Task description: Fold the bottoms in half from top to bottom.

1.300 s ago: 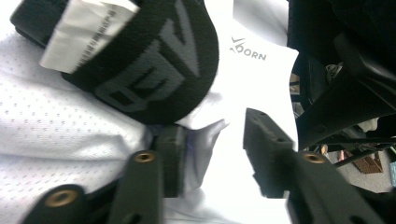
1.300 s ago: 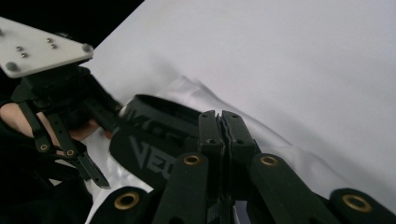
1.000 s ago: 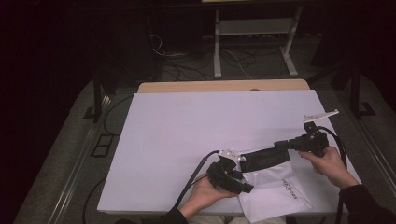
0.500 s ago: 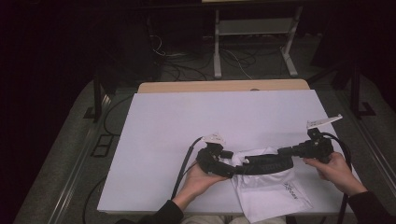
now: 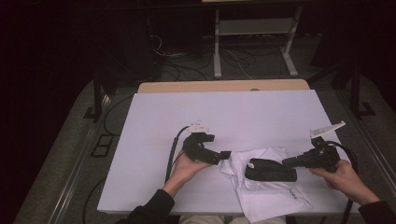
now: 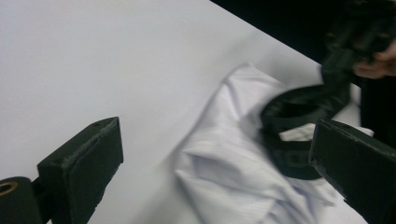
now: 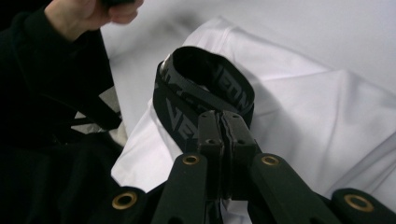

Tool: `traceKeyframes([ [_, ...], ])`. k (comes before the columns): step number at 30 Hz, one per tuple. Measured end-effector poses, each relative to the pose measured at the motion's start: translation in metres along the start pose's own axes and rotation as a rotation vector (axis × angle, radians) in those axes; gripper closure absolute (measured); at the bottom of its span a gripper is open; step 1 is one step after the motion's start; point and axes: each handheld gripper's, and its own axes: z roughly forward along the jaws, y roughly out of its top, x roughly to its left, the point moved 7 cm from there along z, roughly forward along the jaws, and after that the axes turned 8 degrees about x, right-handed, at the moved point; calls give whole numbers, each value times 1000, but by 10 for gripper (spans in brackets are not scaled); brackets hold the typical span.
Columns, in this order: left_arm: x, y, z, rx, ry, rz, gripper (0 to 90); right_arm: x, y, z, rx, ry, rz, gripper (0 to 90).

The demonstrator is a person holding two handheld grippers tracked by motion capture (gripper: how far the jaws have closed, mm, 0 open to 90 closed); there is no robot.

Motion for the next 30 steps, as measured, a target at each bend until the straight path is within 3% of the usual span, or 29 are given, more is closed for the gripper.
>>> traceKeyframes([
  [9, 24, -1, -9, -49, 42, -39, 6, 11, -17, 4, 51, 31, -15, 848],
  [17, 32, -3, -13, -78, 49, -69, 0, 16, -32, 7, 76, 38, -18, 832],
  [23, 32, -7, -10, -71, 45, -72, 0, 16, -40, 11, 100, 24, -18, 674],
  [30, 29, -5, -9, -83, 27, -64, 0, 10, -24, -1, 32, -18, -20, 514],
])
